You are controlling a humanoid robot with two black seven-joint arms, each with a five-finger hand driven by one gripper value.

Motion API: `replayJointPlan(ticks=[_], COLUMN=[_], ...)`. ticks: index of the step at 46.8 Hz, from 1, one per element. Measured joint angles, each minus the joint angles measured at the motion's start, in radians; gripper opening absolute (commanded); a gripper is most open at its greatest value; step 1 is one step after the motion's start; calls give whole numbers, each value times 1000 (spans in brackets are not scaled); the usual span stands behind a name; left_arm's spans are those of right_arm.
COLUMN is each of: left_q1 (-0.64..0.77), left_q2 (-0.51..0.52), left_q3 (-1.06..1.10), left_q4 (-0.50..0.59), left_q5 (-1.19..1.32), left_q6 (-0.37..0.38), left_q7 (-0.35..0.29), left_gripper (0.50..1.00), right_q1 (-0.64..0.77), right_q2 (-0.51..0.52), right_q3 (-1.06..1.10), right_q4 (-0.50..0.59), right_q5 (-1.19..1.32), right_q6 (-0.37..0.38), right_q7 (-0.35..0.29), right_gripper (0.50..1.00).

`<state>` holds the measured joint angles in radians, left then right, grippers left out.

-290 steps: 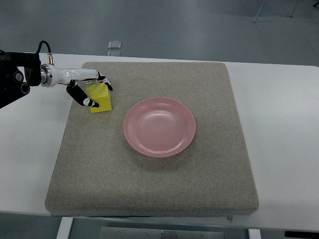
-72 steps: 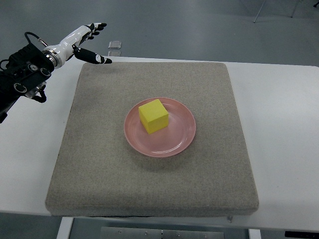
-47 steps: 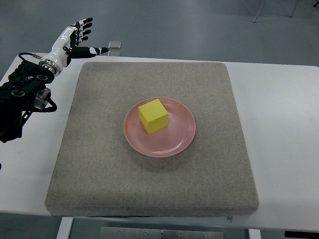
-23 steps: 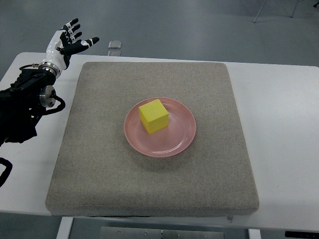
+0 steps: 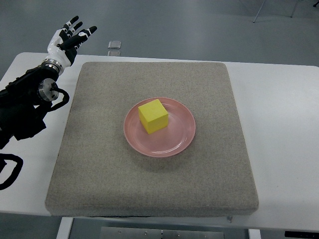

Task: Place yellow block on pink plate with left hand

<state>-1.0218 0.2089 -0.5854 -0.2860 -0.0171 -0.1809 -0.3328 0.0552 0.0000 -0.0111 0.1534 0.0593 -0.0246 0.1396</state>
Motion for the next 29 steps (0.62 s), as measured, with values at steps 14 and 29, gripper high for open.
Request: replayJointPlan(ticks=[14,29], left_q1=[6,12], left_q2=[8,-4], left_q3=[-70,-67], left_q4=[2,1], left_q5=[3,3], left_q6=[-22,-14], left_q7=[0,0], left_gripper=[990,990], right_q1=[0,0], right_q2=[0,0], right_q3=[-1,0], right_q4=[0,0], right_q5=[0,0], right_q6=[0,0], right_q7=[0,0], right_gripper=[924,924])
